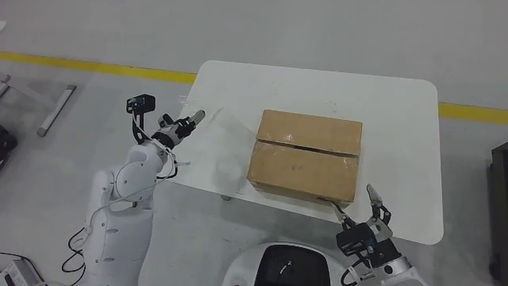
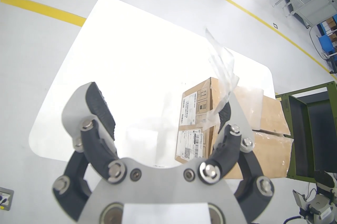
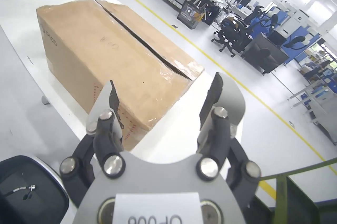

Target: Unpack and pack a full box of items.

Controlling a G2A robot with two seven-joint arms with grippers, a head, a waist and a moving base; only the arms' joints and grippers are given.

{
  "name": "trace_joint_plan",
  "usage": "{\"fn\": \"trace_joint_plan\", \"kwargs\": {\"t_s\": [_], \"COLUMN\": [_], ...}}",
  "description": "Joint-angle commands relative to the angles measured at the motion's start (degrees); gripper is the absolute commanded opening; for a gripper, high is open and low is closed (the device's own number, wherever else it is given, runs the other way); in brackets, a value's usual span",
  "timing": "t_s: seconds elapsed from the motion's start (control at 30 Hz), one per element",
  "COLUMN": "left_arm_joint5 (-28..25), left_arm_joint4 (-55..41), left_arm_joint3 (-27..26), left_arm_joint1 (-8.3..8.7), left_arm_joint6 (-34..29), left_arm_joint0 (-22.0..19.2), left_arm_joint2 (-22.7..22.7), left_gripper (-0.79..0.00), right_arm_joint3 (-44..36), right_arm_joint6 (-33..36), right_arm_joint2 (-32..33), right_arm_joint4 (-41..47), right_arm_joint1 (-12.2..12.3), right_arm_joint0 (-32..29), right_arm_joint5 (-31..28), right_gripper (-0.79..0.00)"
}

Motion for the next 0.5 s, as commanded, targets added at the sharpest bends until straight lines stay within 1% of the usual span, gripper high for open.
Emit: {"fn": "trace_joint_plan", "kwargs": {"t_s": [0.0, 0.1, 0.2, 0.27, 0.37, 0.47], "left_arm_joint5": [0.10, 0.23, 0.49, 1.02, 1.65, 2.01], "left_arm_joint4": [-0.36, -0.80, -1.24, -1.61, -1.85, -1.82], "left_arm_joint3": [-0.59, -0.88, -1.01, -1.21, -1.49, -1.53], "left_arm_joint1": [0.11, 0.25, 0.38, 0.44, 0.54, 0.66], "left_arm_joint6": [0.07, 0.28, 0.53, 1.04, 1.65, 2.10], "left_arm_joint0": [0.62, 1.06, 1.30, 1.35, 1.51, 1.44], "left_arm_joint2": [-0.47, -0.55, -0.39, -0.27, -0.07, 0.42], "left_gripper": [0.000, 0.000, 0.000, 0.000, 0.000, 0.000], "right_arm_joint3": [0.78, 1.84, 3.30, 3.49, 1.83, 0.86], "right_arm_joint6": [0.92, 2.01, 4.60, 5.33, 4.70, 3.89], "right_arm_joint2": [-0.24, -1.75, -3.48, -5.02, -5.48, -4.25], "right_arm_joint4": [-2.25, -4.01, -9.21, -11.07, -7.38, -7.08], "right_arm_joint1": [-0.03, -0.26, -0.49, -0.66, -0.59, -0.15], "right_arm_joint0": [0.47, 1.90, 3.96, 4.61, 3.61, 2.10], "right_arm_joint5": [2.20, 4.45, 7.21, 8.01, 4.34, 1.47], "right_gripper": [-0.126, -0.142, -0.172, -0.169, -0.132, -0.089]}}
